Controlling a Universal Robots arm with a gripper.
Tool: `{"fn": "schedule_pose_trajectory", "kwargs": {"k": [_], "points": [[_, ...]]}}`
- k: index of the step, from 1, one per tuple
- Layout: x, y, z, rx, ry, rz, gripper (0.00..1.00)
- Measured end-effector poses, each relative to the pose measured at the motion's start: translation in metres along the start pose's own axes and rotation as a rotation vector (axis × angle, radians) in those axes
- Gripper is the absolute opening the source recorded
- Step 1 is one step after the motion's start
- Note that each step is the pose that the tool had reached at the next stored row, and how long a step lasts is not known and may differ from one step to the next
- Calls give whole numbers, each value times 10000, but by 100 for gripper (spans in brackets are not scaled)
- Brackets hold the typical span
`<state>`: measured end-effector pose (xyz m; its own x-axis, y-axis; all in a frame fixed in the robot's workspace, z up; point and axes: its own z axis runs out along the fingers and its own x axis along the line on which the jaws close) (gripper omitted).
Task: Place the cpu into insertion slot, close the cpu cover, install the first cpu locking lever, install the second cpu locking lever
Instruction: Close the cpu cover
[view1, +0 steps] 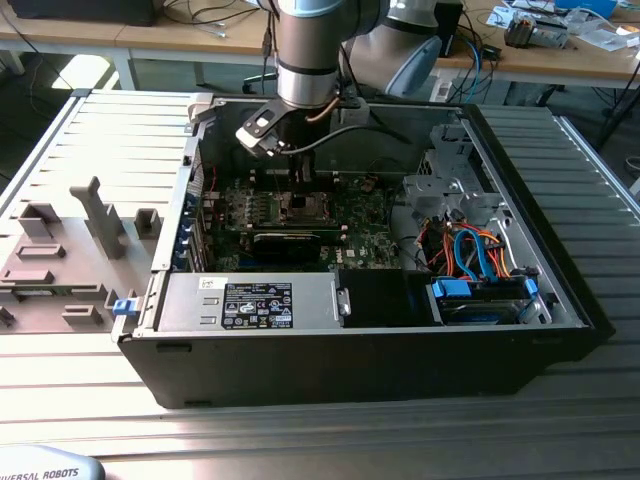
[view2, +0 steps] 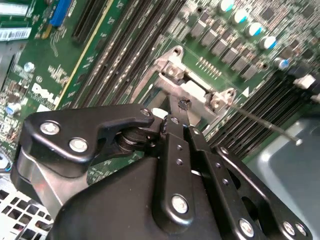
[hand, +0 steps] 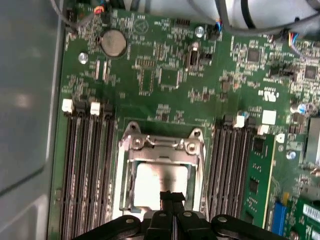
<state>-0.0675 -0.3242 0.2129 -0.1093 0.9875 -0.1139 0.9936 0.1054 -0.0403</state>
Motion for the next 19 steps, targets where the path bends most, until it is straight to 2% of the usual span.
{"fn": "schedule_pose_trajectory", "kwargs": {"k": [2, 11, 16, 19], "points": [[6, -40, 10, -1, 2, 0, 11], [16, -60, 84, 4, -5, 0, 11], [17, -56, 93, 1, 2, 2, 11], [11, -4, 70, -10, 12, 0, 11]]}}
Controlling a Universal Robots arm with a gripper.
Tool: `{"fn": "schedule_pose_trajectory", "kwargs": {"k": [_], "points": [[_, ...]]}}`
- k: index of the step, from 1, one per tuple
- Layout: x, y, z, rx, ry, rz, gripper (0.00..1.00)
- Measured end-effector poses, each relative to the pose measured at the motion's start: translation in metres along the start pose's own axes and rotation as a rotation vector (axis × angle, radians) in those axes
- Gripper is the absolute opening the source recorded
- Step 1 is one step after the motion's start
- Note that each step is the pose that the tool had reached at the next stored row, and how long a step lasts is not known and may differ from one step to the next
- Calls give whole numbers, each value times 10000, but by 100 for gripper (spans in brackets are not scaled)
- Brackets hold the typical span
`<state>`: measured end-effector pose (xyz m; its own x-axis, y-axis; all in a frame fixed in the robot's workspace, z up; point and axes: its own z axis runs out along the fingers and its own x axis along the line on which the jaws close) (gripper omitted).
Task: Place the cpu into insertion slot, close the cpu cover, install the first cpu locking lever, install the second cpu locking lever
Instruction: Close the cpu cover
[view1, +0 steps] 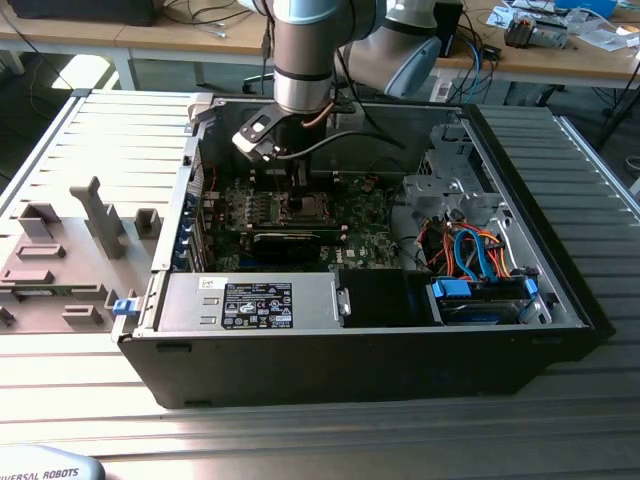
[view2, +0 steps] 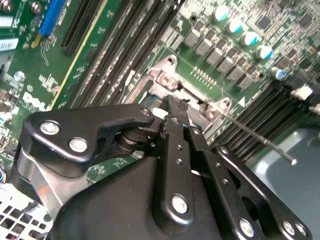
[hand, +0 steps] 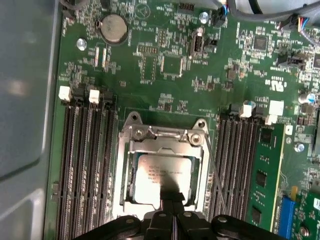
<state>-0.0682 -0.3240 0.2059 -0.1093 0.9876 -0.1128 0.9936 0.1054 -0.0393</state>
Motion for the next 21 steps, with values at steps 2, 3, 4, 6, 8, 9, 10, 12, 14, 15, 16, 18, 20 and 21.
{"fn": "schedule_pose_trajectory", "kwargs": {"k": [2, 3, 4, 6, 8, 9, 10, 12, 14, 15, 16, 18, 20, 21], "points": [[-15, 92, -21, 28, -8, -4, 11], [-24, 148, -38, 47, -8, -4, 11], [-28, 183, -46, 60, -7, -7, 11], [-35, 213, -86, 72, -4, -7, 11], [-40, 211, -129, 73, -4, -6, 11], [-52, 207, -231, 72, -3, -7, 11], [-56, 206, -261, 72, -5, -8, 11], [-63, 203, -332, 72, -4, -7, 11], [-69, 202, -380, 72, -4, -7, 11], [-72, 201, -402, 73, -5, -7, 11], [-75, 199, -429, 72, -5, -8, 11], [-82, 197, -497, 72, -4, -8, 11], [-92, 193, -581, 72, -4, -8, 11], [-95, 192, -610, 73, -4, -8, 11]]}}
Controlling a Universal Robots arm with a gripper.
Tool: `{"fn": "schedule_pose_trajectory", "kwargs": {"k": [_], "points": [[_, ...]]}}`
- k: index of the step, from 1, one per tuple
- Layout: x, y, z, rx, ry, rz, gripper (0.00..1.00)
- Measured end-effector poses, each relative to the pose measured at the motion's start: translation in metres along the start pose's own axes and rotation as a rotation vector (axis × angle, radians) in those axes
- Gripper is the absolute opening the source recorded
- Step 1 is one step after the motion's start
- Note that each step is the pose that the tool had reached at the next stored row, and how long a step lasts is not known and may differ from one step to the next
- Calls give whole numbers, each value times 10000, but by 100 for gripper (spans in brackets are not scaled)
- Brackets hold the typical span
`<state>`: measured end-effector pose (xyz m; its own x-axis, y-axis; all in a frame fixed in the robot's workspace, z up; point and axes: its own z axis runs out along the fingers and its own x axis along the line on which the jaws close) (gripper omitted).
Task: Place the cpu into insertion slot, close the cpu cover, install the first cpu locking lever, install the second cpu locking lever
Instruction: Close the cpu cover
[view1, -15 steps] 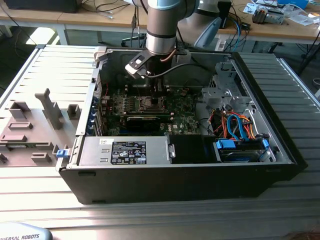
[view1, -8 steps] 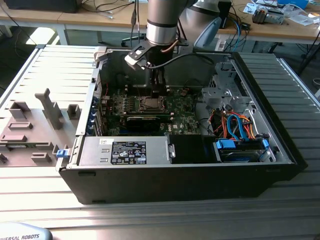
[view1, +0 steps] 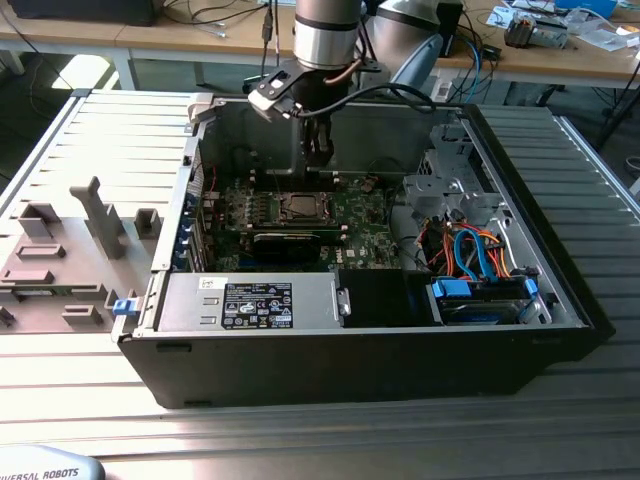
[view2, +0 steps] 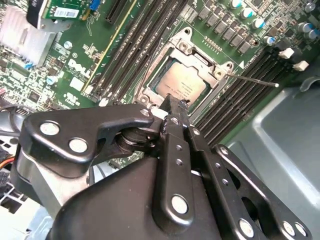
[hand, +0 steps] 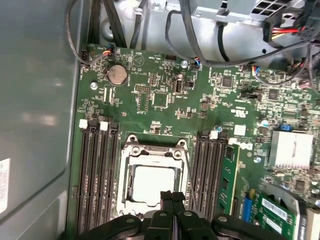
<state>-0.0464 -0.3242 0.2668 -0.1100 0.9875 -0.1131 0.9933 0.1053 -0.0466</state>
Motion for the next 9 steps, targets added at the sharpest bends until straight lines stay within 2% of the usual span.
{"fn": "schedule_pose_trajectory", "kwargs": {"k": [9], "points": [[-1, 0, -6, 0, 2, 0, 11]]}}
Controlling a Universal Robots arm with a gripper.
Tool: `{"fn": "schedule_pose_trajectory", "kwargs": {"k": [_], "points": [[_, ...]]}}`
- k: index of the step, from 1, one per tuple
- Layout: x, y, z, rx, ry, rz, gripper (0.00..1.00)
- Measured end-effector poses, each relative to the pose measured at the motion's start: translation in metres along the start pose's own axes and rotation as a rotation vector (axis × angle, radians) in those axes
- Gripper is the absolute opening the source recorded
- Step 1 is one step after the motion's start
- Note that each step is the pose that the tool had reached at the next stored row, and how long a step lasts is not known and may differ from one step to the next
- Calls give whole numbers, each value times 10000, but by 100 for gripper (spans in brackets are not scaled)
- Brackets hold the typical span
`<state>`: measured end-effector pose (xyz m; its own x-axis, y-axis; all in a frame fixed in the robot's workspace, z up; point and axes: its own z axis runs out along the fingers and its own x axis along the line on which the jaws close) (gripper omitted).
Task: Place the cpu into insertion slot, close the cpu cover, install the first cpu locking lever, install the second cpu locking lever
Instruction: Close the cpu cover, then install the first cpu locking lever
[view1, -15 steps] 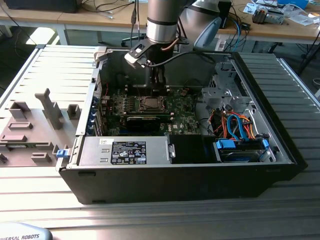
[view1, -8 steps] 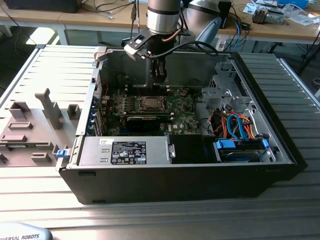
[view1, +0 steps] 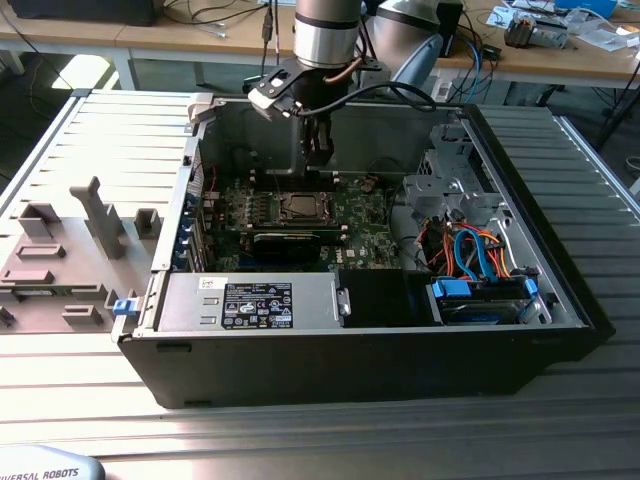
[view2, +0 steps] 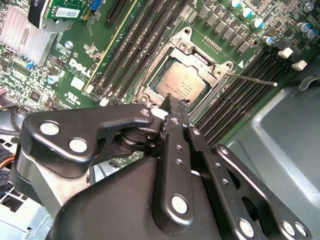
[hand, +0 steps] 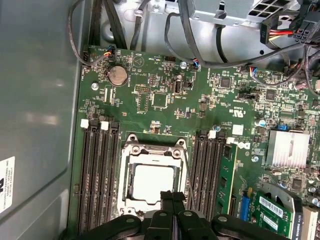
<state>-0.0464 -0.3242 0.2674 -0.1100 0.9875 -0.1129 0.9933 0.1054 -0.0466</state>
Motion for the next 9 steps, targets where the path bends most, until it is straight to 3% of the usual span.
{"fn": "schedule_pose_trajectory", "kwargs": {"k": [6, 7, 9], "points": [[0, 0, 0, 0, 1, 0, 11], [-1, 0, -2, -6, 76, -6, 11], [0, 0, 0, -45, 398, -13, 11]]}}
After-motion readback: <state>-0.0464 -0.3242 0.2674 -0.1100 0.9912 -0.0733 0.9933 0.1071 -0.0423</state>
